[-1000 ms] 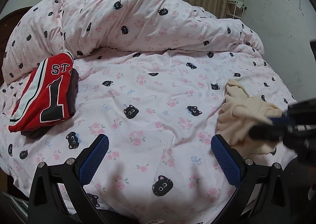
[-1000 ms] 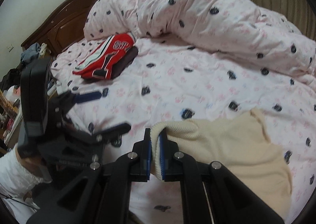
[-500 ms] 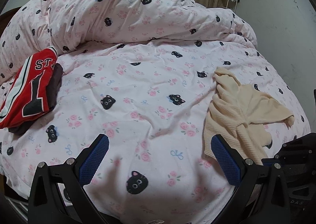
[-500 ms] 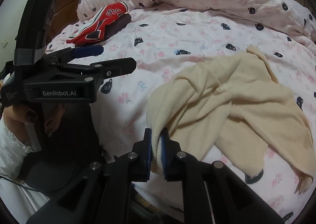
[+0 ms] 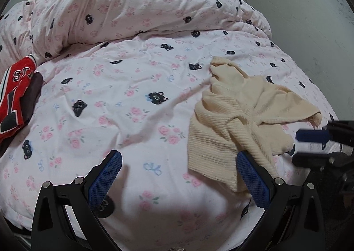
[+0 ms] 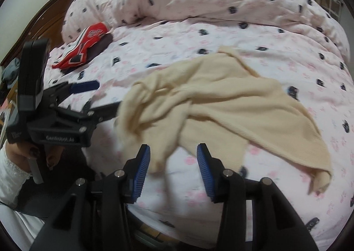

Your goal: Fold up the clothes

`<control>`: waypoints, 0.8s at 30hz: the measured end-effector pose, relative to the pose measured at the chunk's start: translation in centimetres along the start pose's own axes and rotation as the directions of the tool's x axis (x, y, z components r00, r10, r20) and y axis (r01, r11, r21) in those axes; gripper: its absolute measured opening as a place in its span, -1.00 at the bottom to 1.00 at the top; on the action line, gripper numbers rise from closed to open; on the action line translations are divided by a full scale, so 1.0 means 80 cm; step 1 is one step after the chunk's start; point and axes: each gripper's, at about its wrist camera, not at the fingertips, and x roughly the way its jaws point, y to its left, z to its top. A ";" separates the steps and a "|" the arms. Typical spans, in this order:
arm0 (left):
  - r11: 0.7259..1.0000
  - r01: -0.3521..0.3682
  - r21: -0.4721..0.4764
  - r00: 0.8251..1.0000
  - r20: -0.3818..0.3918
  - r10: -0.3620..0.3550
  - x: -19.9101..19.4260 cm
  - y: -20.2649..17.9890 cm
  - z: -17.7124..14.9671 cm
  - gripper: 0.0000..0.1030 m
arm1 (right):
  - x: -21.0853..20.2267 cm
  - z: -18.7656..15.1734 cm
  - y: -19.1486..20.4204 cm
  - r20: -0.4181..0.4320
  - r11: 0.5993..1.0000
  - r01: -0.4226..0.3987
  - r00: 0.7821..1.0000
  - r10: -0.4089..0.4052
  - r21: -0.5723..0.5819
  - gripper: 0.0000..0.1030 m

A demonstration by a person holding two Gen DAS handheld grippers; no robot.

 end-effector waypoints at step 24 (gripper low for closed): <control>0.999 0.000 0.049 1.000 -0.002 0.000 -0.003 -0.016 -0.004 0.99 | 0.007 0.010 -0.155 -0.102 0.899 0.382 0.924 -0.368 0.213 -0.11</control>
